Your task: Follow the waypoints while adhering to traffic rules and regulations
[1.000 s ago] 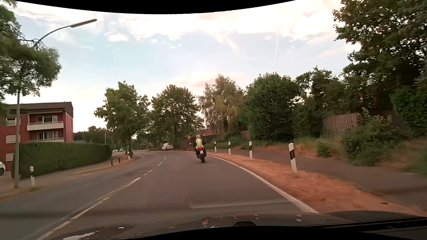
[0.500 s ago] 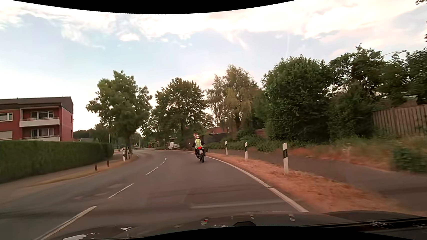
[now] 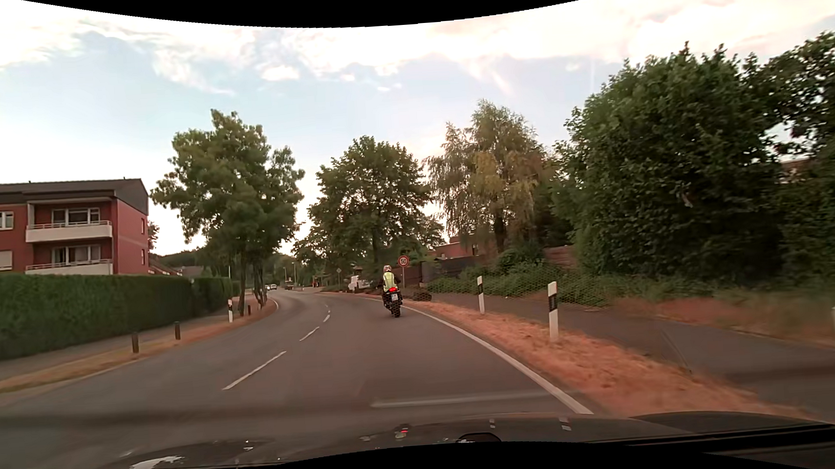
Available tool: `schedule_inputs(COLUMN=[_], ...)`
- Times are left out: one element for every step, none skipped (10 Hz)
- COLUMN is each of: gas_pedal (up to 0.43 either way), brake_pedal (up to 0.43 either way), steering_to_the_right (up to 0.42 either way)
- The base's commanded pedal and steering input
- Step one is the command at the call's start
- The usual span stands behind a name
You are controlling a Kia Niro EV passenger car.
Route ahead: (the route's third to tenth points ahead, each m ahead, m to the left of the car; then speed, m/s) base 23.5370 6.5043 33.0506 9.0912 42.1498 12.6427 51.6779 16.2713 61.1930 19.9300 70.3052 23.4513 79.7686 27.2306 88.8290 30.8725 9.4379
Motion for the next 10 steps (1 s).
schedule_inputs(gas_pedal=[0.177, 0.169, 0.169, 0.169, 0.169, 0.169, 0.169, 0.169, 0.169, 0.169], brake_pedal=[0.0, 0.0, 0.0, 0.0, 0.0, 0.0, 0.0, 0.0, 0.0, 0.0], steering_to_the_right=[-0.061, -0.061, -0.063, -0.065, -0.065, -0.065, -0.065, -0.065, -0.065, -0.064])
